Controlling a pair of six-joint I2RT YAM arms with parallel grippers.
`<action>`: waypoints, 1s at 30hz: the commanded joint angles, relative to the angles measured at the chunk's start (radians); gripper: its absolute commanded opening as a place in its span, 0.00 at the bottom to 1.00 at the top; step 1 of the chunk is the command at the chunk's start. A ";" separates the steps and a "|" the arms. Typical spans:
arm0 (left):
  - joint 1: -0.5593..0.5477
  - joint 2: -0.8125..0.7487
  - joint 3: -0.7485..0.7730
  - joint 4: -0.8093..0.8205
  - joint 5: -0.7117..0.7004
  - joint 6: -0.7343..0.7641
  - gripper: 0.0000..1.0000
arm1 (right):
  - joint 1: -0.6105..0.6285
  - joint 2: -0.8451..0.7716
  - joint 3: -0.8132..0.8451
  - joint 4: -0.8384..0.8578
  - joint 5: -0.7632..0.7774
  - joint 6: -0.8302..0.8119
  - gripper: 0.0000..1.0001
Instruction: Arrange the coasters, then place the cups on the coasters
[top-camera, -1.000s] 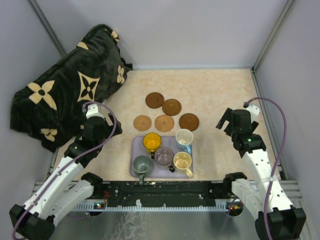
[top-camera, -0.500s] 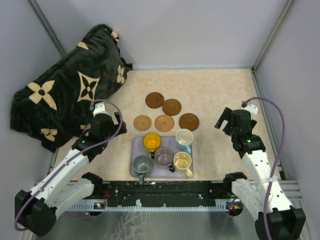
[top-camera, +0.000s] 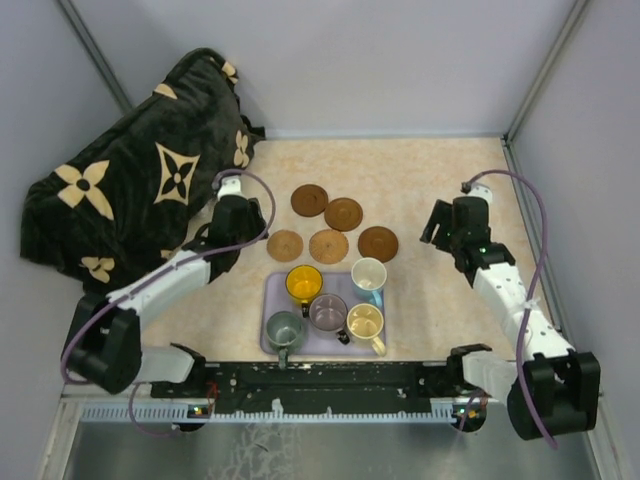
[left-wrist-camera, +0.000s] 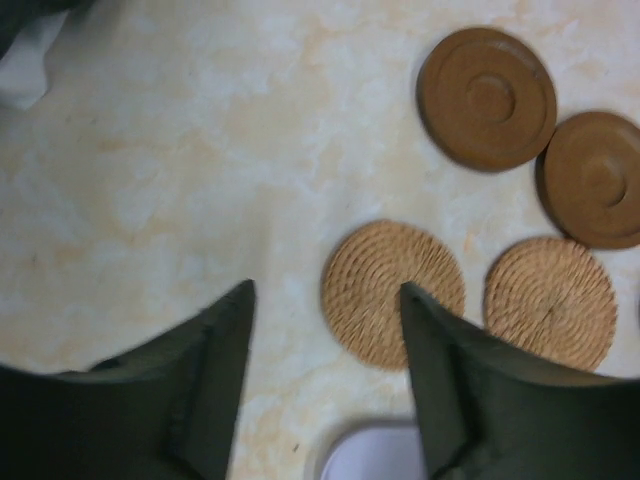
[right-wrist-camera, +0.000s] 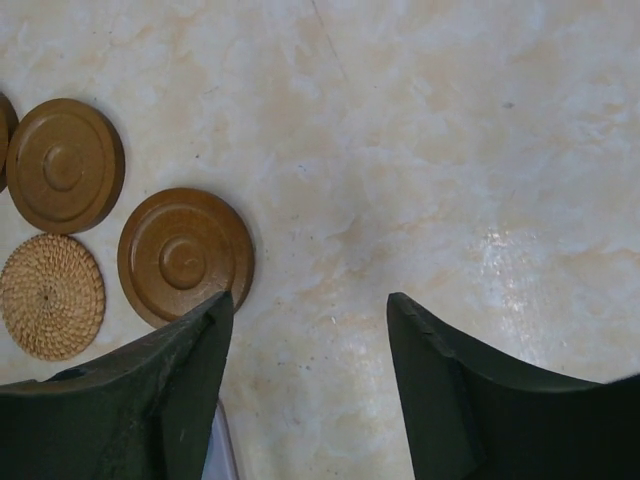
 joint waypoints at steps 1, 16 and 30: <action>0.012 0.165 0.141 0.136 0.067 0.071 0.35 | 0.000 0.063 0.070 0.112 -0.073 -0.052 0.61; 0.050 0.648 0.589 0.128 0.247 0.210 0.06 | 0.093 0.291 0.130 0.210 -0.126 -0.093 0.00; 0.051 0.833 0.804 -0.012 0.402 0.266 0.00 | 0.145 0.453 0.190 0.240 -0.218 -0.051 0.00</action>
